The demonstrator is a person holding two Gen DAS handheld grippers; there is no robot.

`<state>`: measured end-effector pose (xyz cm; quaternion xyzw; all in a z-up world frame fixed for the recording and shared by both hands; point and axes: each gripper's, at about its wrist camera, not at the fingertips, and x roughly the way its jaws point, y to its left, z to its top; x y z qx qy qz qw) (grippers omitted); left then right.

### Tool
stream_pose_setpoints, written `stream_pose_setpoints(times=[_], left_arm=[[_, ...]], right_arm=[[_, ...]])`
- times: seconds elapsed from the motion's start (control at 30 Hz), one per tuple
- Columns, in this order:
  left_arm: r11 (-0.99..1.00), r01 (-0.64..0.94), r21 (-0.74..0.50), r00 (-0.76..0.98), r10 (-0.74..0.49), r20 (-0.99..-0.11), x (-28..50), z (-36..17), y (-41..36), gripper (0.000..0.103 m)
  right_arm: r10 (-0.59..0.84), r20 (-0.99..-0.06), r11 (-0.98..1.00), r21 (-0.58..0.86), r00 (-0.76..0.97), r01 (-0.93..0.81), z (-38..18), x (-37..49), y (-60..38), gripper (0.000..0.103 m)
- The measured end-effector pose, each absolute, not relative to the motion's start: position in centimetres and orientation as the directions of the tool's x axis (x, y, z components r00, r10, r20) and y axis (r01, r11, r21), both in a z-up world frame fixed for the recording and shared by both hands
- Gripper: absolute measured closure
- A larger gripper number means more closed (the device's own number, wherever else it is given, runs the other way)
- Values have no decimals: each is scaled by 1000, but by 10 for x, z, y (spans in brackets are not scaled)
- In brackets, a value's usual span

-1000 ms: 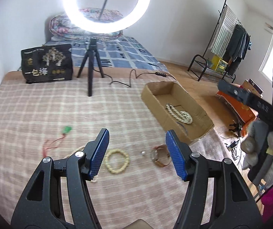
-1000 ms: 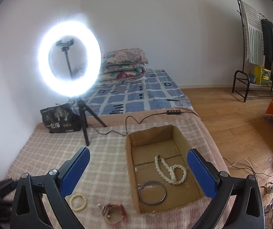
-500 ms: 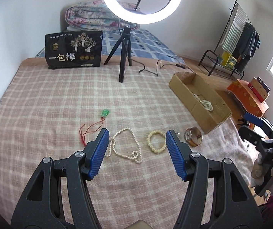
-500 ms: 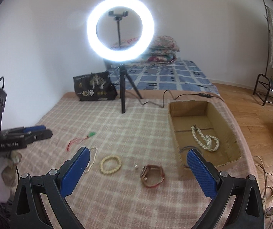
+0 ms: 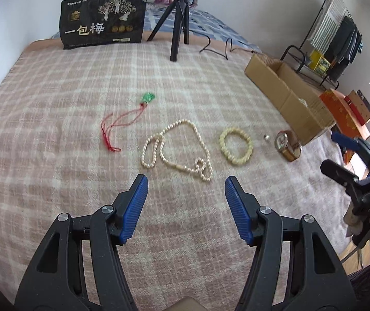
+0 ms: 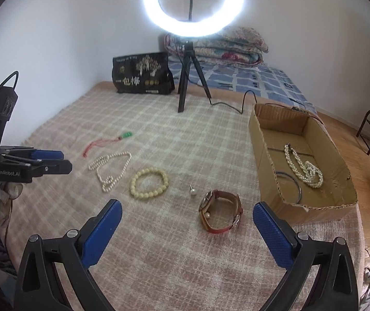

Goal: Organize jewelry
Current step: 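Withdraw both open tools from the box back over the blanket, then close the left tool on the long pearl bead necklace while right tool grasps the brown watch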

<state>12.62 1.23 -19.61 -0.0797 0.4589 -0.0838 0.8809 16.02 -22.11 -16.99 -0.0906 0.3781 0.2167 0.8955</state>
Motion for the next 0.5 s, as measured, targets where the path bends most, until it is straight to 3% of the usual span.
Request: stream_pose_setpoints(times=[0.17, 0.43, 0.5], left_arm=[[987, 99, -126, 572, -160, -805, 128, -212, -3, 31], [990, 73, -118, 549, -139, -824, 151, -231, -6, 31], [990, 71, -120, 529, -139, -837, 157, -238, -8, 25]], right_arm=[[319, -738, 876, -10, 595, -482, -185, 165, -220, 1], [332, -752, 876, 21, 569, -483, -199, 181, -219, 1], [336, -756, 873, 26, 562, -487, -202, 184, -217, 1]])
